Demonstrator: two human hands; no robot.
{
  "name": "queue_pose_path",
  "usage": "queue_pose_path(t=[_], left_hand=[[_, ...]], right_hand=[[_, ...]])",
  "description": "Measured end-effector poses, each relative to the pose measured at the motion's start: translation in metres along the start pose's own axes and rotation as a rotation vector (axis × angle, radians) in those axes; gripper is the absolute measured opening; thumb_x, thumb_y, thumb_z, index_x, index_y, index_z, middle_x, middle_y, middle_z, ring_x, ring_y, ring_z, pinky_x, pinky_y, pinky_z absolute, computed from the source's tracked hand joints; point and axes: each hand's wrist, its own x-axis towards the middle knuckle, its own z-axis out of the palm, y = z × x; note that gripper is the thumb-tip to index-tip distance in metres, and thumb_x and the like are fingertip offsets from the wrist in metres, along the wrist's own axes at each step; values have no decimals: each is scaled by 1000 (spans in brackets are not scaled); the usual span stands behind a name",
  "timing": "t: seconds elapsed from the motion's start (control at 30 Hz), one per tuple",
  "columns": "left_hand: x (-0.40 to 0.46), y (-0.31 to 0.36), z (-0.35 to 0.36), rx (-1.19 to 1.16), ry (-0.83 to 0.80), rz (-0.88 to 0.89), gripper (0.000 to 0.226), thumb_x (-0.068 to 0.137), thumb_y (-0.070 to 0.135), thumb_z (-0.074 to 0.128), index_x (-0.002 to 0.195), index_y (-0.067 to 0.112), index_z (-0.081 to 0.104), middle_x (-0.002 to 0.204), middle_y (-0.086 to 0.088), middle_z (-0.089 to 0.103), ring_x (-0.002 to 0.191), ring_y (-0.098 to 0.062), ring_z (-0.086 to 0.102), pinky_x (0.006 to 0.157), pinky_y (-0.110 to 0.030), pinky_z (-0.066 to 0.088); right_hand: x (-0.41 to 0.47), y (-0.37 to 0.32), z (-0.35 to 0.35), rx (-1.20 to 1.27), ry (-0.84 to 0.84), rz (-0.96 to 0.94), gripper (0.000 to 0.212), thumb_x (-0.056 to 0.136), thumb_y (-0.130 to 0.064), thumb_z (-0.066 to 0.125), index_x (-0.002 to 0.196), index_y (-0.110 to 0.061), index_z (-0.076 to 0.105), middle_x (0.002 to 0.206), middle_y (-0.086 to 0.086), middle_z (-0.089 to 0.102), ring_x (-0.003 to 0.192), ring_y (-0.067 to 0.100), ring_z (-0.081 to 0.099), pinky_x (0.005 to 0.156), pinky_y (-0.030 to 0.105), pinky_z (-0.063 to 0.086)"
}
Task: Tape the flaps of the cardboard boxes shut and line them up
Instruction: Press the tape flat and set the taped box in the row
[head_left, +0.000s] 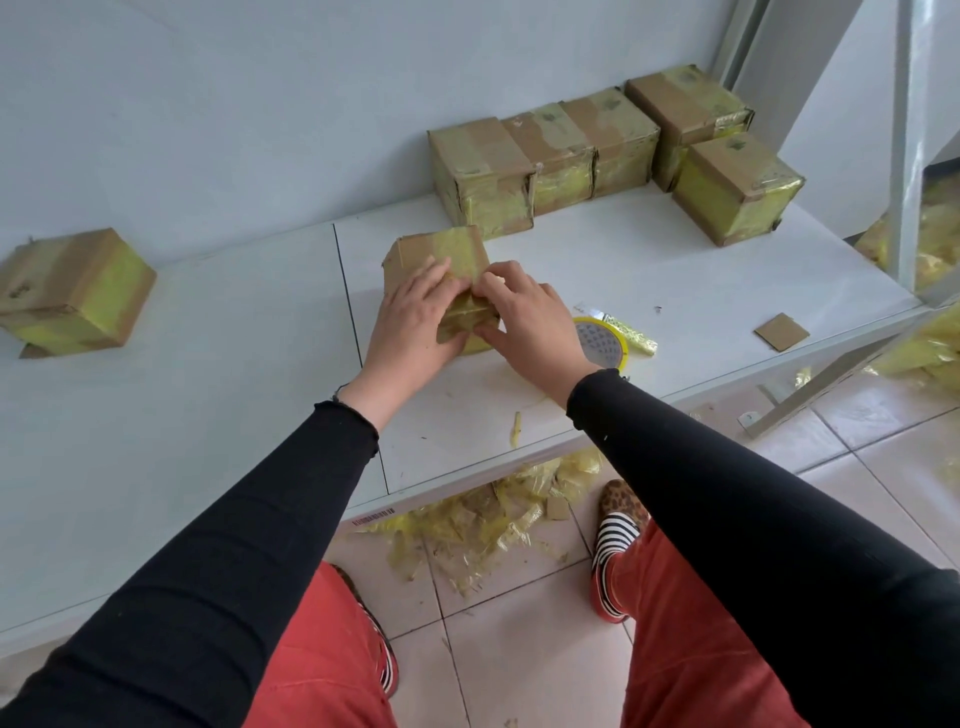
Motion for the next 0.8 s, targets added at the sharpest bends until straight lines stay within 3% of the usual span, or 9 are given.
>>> queue_pose_path(t=[0.13, 0.2, 0.3, 0.37, 0.43, 0.53, 0.63, 0.7, 0.8], left_hand=[[-6, 5, -10, 77, -60, -32, 69, 88, 25, 75, 151, 23, 47, 162, -9, 38, 149, -31, 33, 116, -47, 29], [-21, 17, -16, 175, -32, -78, 63, 90, 41, 67, 149, 24, 50, 150, -10, 49, 134, -34, 42, 108, -46, 35], [-49, 39, -22, 346, -3, -115, 68, 93, 68, 36, 145, 28, 52, 121, -7, 55, 114, -32, 46, 95, -47, 36], [-62, 44, -25, 319, 27, -93, 65, 98, 65, 25, 140, 28, 58, 112, -5, 55, 110, -30, 47, 93, -46, 35], [-62, 38, -33, 198, 63, -74, 52, 104, 51, 32, 136, 26, 64, 109, -5, 56, 109, -29, 48, 93, -44, 36], [-56, 16, -38, 135, 59, -105, 46, 104, 38, 49, 146, 21, 56, 131, -7, 60, 125, -33, 48, 103, -44, 38], [-56, 2, -32, 74, -97, -167, 57, 108, 44, 38, 161, 22, 33, 168, -6, 28, 156, -28, 20, 126, -43, 14], [-59, -3, -23, 28, -135, -160, 58, 111, 43, 29, 165, 23, 20, 173, -2, 12, 160, -22, 6, 128, -38, 1], [-60, -14, -23, -256, -92, -205, 56, 113, 28, 32, 165, 25, 12, 173, 3, 1, 158, -10, -5, 127, -29, -8]], right_hand=[[6, 4, -5, -31, -27, -58, 36, 88, -16, 71, 123, -19, 60, 132, -2, 58, 111, 27, 59, 98, 39, 37], [10, 8, -9, -41, -30, -78, 35, 90, -12, 68, 123, -23, 62, 134, -6, 62, 118, 25, 56, 101, 37, 34], [16, 8, -13, -18, -79, -90, 43, 91, 2, 53, 123, -24, 67, 137, -8, 63, 127, 25, 50, 100, 40, 39], [19, 0, -15, 40, -133, -93, 44, 91, 3, 46, 120, -20, 70, 127, -5, 70, 122, 27, 53, 94, 44, 44], [20, -9, -18, 70, -140, -76, 38, 96, -3, 44, 115, -17, 73, 119, -3, 73, 118, 27, 56, 91, 43, 47], [17, -24, -19, 60, -109, -68, 38, 102, -13, 42, 130, -16, 67, 135, 2, 67, 130, 26, 53, 104, 41, 43], [4, -38, -9, 81, -278, -108, 49, 110, -24, 33, 158, -12, 35, 164, 6, 35, 154, 21, 25, 125, 36, 16], [-4, -41, 0, 69, -334, -117, 53, 112, -26, 29, 162, -10, 22, 170, 8, 18, 159, 20, 8, 128, 35, 2], [-6, -40, 0, 232, -305, -42, 55, 111, -17, 35, 162, -8, 18, 171, 9, 10, 159, 20, 0, 128, 33, -1]])
